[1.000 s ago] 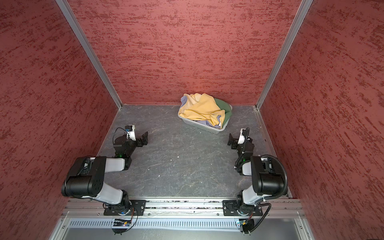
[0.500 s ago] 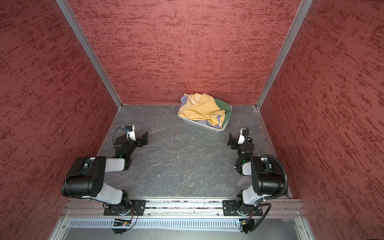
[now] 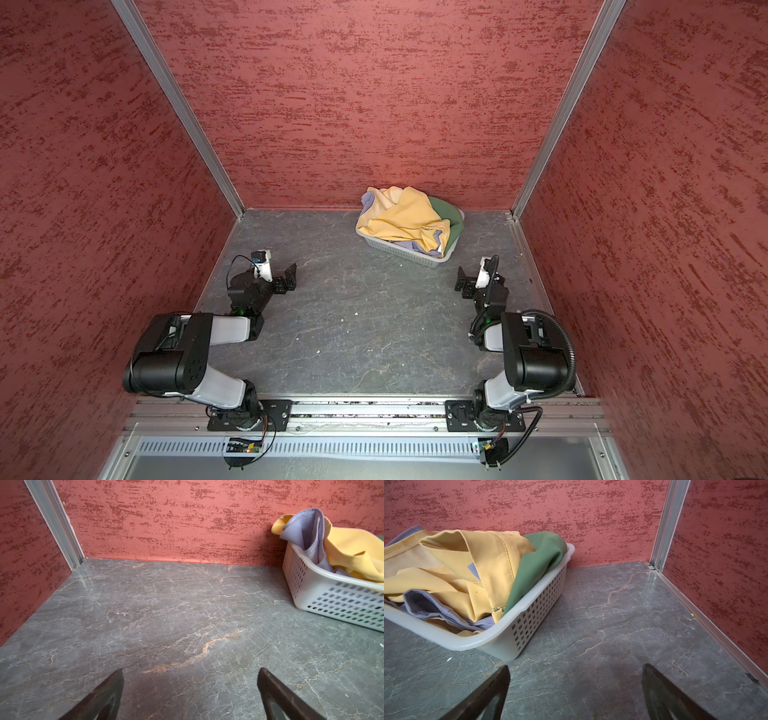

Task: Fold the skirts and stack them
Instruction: 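Reach the right gripper into the basket toward the yellow skirt while the left arm advances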

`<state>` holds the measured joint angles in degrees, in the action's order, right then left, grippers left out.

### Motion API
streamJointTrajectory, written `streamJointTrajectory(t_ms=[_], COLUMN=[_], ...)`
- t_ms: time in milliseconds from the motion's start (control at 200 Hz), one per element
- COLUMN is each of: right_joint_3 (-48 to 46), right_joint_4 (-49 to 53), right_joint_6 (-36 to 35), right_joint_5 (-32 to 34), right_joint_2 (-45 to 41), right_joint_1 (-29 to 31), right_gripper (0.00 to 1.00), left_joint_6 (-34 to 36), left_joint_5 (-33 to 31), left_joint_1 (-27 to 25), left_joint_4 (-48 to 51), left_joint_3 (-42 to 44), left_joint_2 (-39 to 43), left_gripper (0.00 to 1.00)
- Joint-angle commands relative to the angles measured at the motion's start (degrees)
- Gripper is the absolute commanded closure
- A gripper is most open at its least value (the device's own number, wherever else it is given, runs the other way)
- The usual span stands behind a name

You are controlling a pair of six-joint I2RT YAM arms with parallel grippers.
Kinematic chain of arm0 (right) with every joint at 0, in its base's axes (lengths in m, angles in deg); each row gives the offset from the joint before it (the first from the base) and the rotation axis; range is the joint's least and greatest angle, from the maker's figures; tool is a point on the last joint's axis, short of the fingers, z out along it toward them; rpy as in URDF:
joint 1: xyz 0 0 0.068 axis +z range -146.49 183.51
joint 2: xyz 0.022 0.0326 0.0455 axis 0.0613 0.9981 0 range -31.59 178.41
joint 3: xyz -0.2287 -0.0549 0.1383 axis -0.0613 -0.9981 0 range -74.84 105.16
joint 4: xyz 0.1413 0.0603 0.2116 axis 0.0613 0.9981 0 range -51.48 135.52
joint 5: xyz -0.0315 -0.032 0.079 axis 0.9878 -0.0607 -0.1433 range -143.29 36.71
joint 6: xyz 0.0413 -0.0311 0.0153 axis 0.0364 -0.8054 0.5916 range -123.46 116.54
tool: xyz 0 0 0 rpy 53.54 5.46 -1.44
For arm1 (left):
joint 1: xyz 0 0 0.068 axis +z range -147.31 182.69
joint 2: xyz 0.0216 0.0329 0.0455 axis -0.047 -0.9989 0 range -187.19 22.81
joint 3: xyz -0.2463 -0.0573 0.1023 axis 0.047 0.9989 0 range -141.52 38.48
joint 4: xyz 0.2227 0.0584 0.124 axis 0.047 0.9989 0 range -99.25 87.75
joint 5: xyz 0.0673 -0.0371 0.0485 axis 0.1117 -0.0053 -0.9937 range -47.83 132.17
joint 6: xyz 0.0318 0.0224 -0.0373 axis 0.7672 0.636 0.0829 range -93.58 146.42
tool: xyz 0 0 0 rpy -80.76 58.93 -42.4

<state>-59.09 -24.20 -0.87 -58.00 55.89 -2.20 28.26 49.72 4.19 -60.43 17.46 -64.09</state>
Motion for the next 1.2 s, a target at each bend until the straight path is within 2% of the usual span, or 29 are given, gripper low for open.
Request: streamJointTrajectory(t_ms=[0,70,145,200,266,391,451,611,792,917,1052,1192], right_joint_3=[-0.82,0.19,1.35,1.93,3.25,9.39,12.47,18.62,26.85,33.48,39.57,45.89], right_joint_4=[-0.56,5.32,11.03,14.37,19.16,34.97,41.38,52.09,60.09,63.03,63.21,63.87], right_joint_6=[-0.45,-0.14,1.13,2.26,4.27,9.10,11.02,14.17,13.27,9.76,5.91,1.09], right_joint_5=[0.41,0.83,1.63,2.45,4.46,9.22,9.80,7.40,3.74,2.75,2.72,2.33], right_joint_2=[-4.73,-9.27,-12.83,-15.12,-17.76,-21.32,-21.95,-21.99,-17.62,-12.89,-8.72,-4.81], right_joint_1=[0.02,0.03,0.12,0.26,0.46,0.88,1.36,2.65,5.09,7.37,10.52,14.59], right_gripper=[0.01,0.01,0.01,0.01,0.01,0.01,0.01,0.01,0.01,0.01,0.02,0.10], left_joint_6=[2.05,2.65,4.19,5.30,6.76,7.65,5.94,-3.16,-14.59,-19.76,-22.72,-23.85], left_joint_5=[-3.20,-4.15,-5.92,-7.96,-10.70,-16.35,-20.52,-20.15,-21.65,-19.86,-17.07,-15.26], left_joint_1=[-1.76,-2.60,-4.93,-7.40,-10.68,-17.84,-21.73,-28.56,-34.60,-36.60,-37.27,-37.18], left_joint_4=[-2.00,-0.71,9.49,16.61,20.56,28.37,32.91,44.64,50.53,52.05,49.16,45.54], left_joint_3=[1.94,2.26,-0.93,-3.49,-4.87,-7.46,-10.14,-17.17,-22.45,-25.55,-27.28,-28.93], left_joint_2=[2.69,5.05,9.11,11.11,12.90,16.26,16.97,16.13,11.35,7.37,4.17,1.90], left_gripper=[0.00,0.01,0.01,0.01,0.01,0.01,0.01,0.01,0.01,0.01,0.01,0.01])
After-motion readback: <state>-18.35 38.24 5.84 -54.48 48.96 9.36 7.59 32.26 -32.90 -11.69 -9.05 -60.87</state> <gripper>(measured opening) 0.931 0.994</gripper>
